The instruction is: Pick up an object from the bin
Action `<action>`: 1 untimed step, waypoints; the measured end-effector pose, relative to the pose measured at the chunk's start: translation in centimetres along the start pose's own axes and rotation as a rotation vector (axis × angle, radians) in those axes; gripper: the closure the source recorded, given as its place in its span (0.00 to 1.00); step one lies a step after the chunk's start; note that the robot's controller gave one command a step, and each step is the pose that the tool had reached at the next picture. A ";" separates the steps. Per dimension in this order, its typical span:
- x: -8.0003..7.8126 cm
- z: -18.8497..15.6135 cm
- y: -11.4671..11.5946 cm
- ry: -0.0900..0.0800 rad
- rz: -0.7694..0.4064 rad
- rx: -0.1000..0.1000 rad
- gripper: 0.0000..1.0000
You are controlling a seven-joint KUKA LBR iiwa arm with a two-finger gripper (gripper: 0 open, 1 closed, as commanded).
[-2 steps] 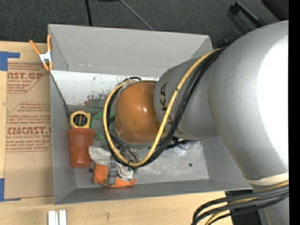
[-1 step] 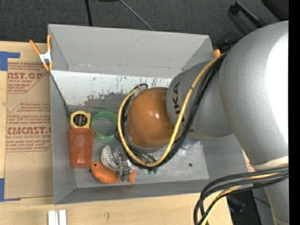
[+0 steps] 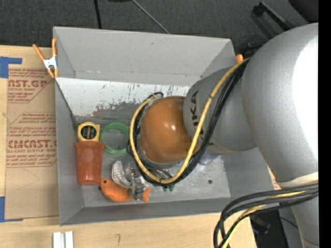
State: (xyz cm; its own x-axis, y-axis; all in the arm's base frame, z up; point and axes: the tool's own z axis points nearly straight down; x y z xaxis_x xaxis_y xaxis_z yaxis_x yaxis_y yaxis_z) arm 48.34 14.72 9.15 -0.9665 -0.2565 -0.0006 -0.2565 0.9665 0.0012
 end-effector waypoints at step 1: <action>-1.0 1.6 0.3 0.001 0.002 0.001 1.00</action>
Offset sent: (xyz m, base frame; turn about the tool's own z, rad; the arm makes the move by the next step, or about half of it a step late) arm 0.0094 -0.0044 -0.0206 0.0076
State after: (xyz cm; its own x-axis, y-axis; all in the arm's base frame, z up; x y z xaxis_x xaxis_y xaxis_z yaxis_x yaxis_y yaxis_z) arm 49.28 15.25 7.54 -0.9670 -0.2548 0.0004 -0.2548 0.9670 0.0001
